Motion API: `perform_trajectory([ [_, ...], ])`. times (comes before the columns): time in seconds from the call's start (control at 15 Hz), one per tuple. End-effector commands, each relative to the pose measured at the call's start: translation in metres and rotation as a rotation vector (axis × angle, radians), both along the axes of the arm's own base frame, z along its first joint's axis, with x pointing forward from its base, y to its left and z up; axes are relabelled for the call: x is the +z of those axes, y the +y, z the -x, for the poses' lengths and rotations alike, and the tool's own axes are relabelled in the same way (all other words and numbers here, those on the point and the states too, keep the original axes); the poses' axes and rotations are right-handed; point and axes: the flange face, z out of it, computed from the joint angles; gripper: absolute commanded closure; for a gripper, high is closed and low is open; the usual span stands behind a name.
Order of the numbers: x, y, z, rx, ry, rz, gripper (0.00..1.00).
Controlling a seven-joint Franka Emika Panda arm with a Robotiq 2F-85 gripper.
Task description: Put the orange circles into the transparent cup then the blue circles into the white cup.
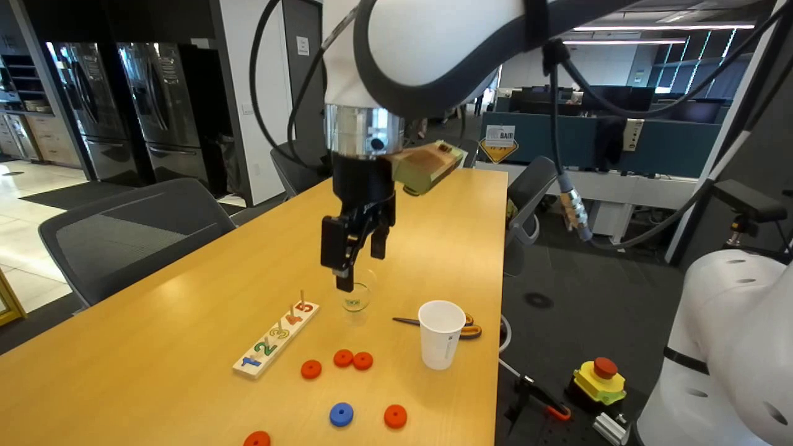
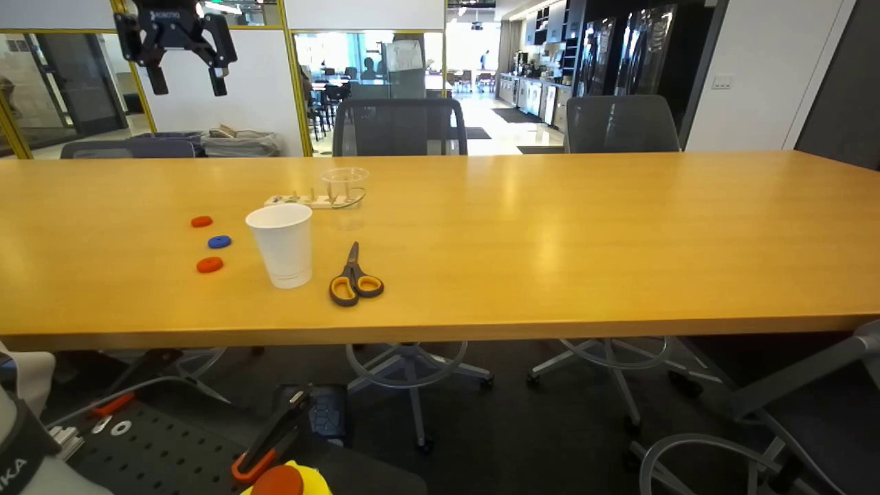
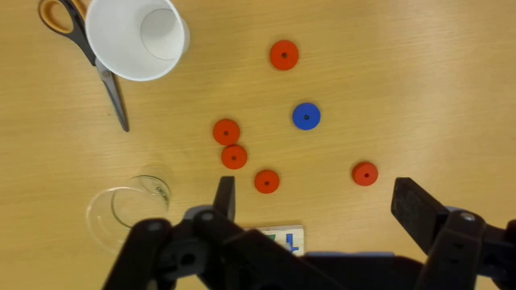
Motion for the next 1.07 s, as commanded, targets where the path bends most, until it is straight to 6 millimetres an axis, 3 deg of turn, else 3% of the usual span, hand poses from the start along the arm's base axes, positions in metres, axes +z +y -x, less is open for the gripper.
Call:
perform_trajectory([
  [0.0, -0.042, 0.033, -0.014, 0.136, 0.025, -0.034, 0.0],
  [0.33, -0.103, 0.052, -0.033, 0.369, 0.078, -0.059, 0.0],
  [0.6, -0.143, 0.062, -0.047, 0.457, 0.11, -0.1, 0.0],
  [1.0, -0.171, 0.086, -0.047, 0.5, 0.074, -0.118, 0.0],
])
